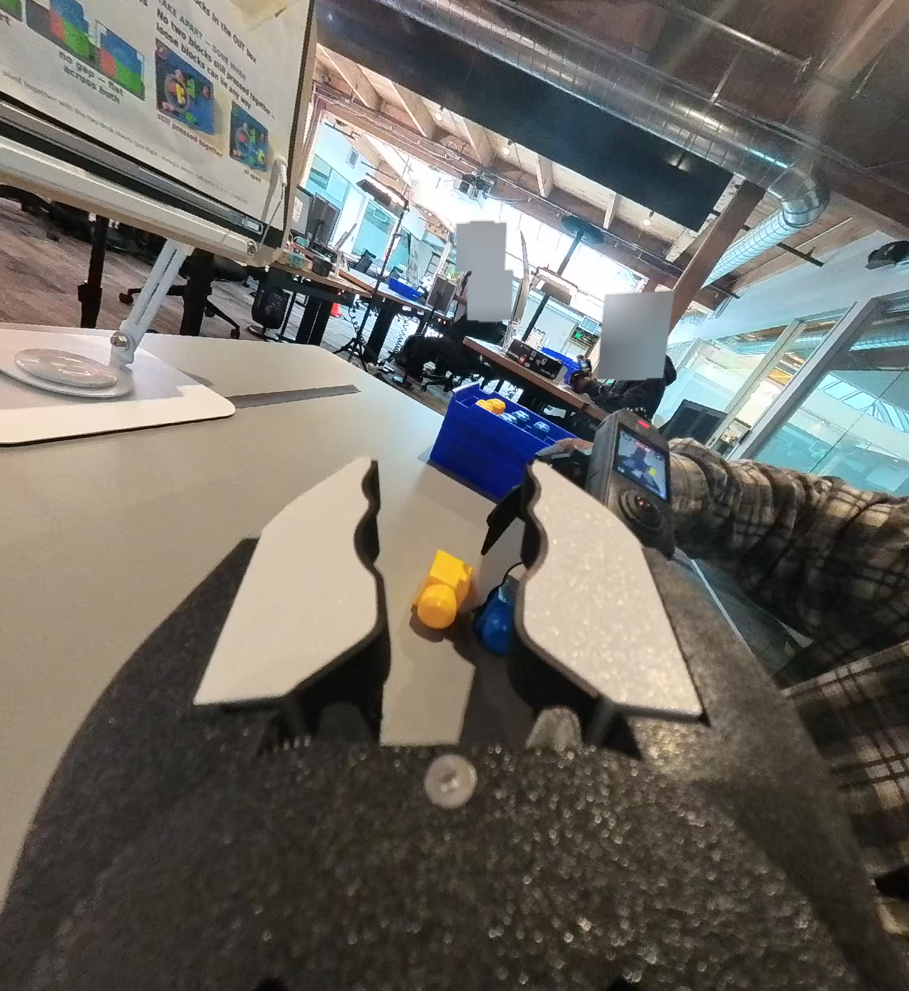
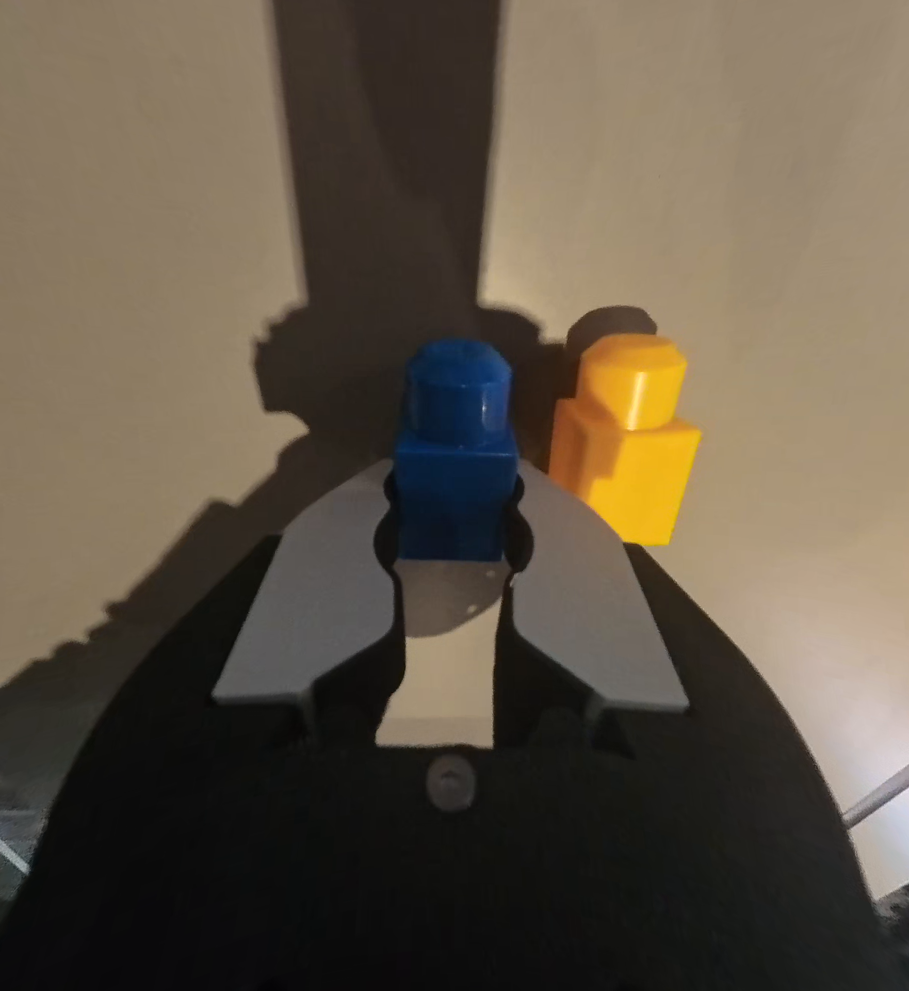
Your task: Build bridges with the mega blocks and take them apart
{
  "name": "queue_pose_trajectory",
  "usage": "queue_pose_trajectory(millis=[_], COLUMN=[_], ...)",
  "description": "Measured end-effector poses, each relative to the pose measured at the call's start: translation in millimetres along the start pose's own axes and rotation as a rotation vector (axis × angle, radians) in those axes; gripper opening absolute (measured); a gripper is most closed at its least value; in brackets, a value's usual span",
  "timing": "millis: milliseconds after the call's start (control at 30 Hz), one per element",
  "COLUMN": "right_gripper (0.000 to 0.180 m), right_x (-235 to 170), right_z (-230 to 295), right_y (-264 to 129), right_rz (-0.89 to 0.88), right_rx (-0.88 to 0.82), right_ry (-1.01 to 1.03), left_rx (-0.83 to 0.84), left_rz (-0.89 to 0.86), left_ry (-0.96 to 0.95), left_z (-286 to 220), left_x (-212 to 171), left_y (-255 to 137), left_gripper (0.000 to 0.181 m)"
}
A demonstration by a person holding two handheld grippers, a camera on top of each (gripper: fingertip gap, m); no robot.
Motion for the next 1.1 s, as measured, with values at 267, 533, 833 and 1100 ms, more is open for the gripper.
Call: queue_pose_trajectory(millis=[267,533,833,1100], right_gripper=[0.046,0.058,0.083,0.133], right_x=[-3,-24,-47,-54], right_z=[2,10,23,10], right_y=[-10,-45,-30,-6], right_rz=[-0.014,-0.168,-0.751,-0.725], right_rx=[-0.019,-0.072,-0.122,-0.145], right_ry=[-0.005,0.132,0.453,0.387], left_rx=[0.003,0.011,0.015,0.01], left_rz=[0.025,0.031,0.063,0.116], left_ry=[0.01,0.015,0.014,0.011], left_z=[-1,-2,0,2], left_x=[-2,-2,-7,-15], left_y=[4,3,8,15], left_gripper=[0.05,0.05,0.051,0.051])
Point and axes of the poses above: each gripper's, where its closed fingertips meet, y out along the fingers, x out of its top, z = x × y across the jaws, the point moved 5 cm from there along -y, back along the fingers, and after that the axes turned 10 degrees about z, right-handed, at the moved point
